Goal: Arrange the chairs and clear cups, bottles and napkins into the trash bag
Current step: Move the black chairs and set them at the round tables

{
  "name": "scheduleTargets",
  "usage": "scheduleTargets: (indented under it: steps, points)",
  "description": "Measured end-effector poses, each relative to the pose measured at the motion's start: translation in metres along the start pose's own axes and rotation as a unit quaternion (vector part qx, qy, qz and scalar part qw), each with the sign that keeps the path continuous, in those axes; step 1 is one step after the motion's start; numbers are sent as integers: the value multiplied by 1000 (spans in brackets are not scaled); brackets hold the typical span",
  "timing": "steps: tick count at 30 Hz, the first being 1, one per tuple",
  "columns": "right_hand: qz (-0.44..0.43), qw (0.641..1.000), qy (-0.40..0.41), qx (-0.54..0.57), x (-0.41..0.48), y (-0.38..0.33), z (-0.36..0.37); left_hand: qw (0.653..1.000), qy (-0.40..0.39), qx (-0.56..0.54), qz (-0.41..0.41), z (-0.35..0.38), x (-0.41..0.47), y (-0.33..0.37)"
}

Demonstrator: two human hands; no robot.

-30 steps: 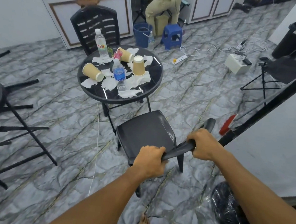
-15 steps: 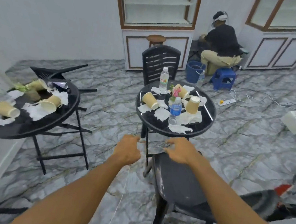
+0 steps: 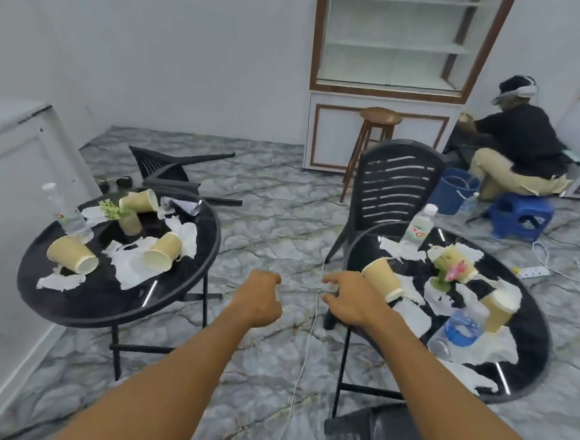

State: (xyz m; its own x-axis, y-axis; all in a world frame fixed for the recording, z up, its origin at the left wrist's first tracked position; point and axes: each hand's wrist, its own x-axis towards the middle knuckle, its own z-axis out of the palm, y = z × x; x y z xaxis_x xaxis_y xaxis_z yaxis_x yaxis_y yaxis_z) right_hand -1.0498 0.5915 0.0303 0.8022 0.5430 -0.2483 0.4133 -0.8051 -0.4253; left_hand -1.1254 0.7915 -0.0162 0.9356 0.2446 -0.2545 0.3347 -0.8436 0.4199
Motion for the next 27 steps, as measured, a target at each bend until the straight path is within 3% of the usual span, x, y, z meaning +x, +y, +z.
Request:
scheduleTargets:
  steps: [9, 18, 27]
  points:
    - [-56, 998, -25, -21, 194, -39, -15, 999, 23, -18, -31, -58, 142, -56]
    - [-105, 992, -67, -24, 469, -53, -49, 995, 46, -15, -83, -132, 379, -93]
    - [-118, 985, -113, -47, 672, -81, -110, 988, 62, -38, -134, -211, 567, -136]
